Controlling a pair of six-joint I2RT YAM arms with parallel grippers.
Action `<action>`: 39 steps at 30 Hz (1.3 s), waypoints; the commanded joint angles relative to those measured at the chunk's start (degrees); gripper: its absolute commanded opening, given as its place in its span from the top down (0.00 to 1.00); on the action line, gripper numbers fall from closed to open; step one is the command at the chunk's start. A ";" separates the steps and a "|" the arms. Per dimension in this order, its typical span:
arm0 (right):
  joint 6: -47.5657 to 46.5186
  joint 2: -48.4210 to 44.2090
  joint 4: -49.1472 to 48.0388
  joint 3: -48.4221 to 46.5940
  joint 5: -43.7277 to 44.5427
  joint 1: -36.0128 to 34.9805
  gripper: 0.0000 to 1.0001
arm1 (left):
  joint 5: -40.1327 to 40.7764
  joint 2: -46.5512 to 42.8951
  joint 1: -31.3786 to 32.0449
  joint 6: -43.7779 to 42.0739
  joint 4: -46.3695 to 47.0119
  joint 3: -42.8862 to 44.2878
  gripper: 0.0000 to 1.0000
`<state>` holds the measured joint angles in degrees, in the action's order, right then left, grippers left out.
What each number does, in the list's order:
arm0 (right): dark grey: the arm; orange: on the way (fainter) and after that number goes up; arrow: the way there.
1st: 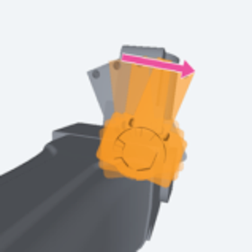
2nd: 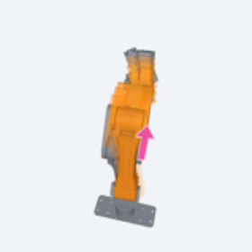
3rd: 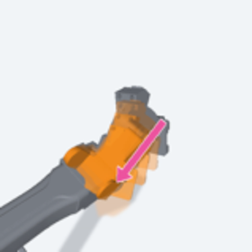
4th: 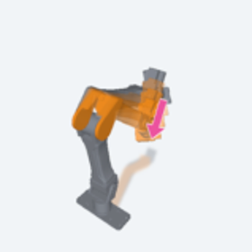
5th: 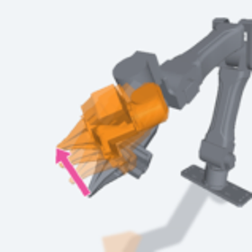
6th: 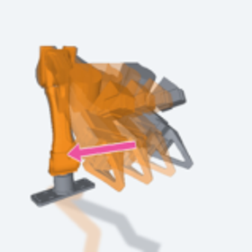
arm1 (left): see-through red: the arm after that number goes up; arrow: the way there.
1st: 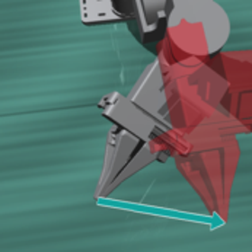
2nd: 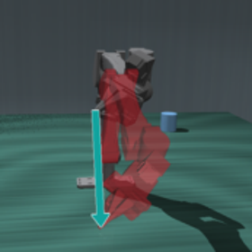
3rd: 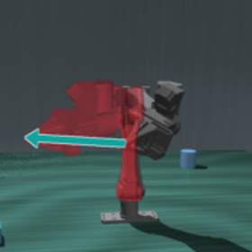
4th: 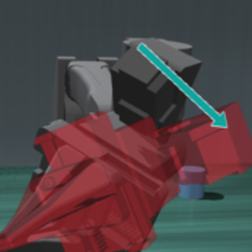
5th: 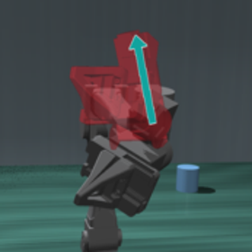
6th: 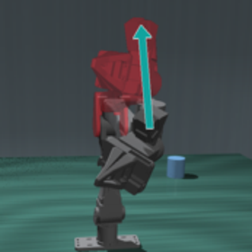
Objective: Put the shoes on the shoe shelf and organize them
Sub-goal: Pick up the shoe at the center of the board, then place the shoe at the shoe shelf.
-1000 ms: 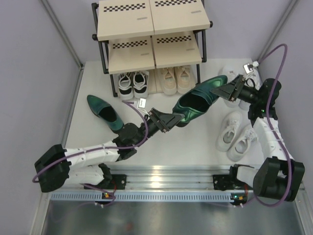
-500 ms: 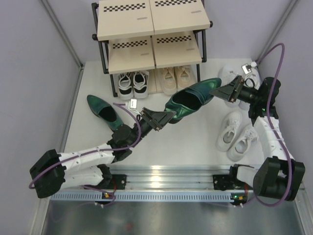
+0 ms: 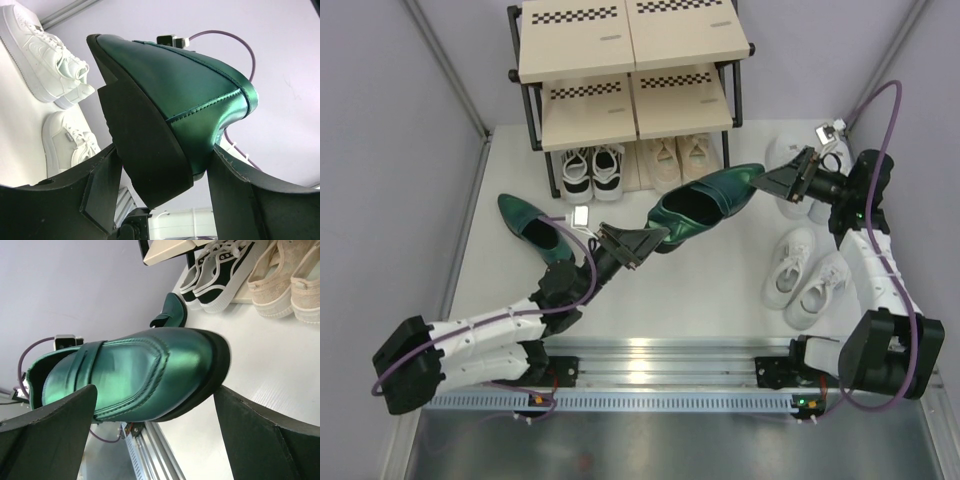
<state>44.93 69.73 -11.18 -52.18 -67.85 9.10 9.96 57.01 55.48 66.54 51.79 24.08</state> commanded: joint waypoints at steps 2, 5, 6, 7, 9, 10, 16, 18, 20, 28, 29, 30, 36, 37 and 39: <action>-2.30 0.84 -0.33 -2.75 0.62 -0.49 0.01 | 0.59 -4.37 -0.38 1.22 10.35 1.41 1.00; -2.12 1.19 -0.33 -2.66 0.71 -0.58 0.00 | 1.29 -4.98 -0.38 2.01 10.35 1.24 1.00; -2.12 1.19 -0.25 -2.66 0.79 -0.67 0.01 | 1.47 -5.07 -0.29 2.27 10.44 1.15 1.00; -2.04 1.19 -0.33 -2.57 0.79 -0.75 0.01 | 1.64 -5.07 -0.38 2.80 10.61 1.06 1.00; -1.69 1.02 -0.68 -2.66 0.88 -1.02 0.01 | 2.43 -5.16 -0.29 3.50 10.88 0.80 1.00; -1.25 0.93 -1.47 -2.57 0.80 -1.02 0.01 | 2.78 -5.42 -0.38 3.68 10.96 0.54 1.00; 2.44 -0.39 -6.04 -4.85 -0.52 -0.49 0.01 | 6.30 -8.23 -0.81 2.10 7.98 -0.26 1.00; 2.53 -0.56 -5.78 -6.35 -1.31 0.39 0.01 | 6.74 -9.02 -1.51 2.10 6.84 -0.61 1.00; 2.62 -0.91 -5.43 -6.44 -1.49 1.52 0.01 | 6.74 -10.08 -2.65 2.27 6.13 -0.70 1.00; 1.22 -1.62 -5.26 -3.10 -2.11 3.90 0.01 | 6.48 -10.35 -7.93 3.50 5.51 0.62 1.00; 0.95 -1.62 -5.08 -2.66 -2.28 3.99 0.00 | 6.39 -10.00 -8.54 3.85 5.78 0.88 1.00; 0.60 -1.79 -4.82 -2.49 -2.46 4.25 0.01 | 6.30 -9.38 -10.12 4.38 6.04 1.06 1.00; -0.01 -2.50 -4.82 -1.26 -2.72 5.57 0.01 | 4.29 -5.78 -16.89 6.93 8.50 4.05 1.00; -0.10 -2.67 -4.82 -1.08 -2.72 5.92 0.01 | 3.76 -5.16 -17.86 7.28 8.76 4.48 1.00; -0.37 -3.02 -4.90 -0.46 -2.98 6.28 0.01 | 2.62 -3.85 -20.57 7.98 9.20 5.89 1.00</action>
<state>46.15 68.88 -13.61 -53.06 -69.80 14.33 15.03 53.21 37.71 70.78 48.21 23.94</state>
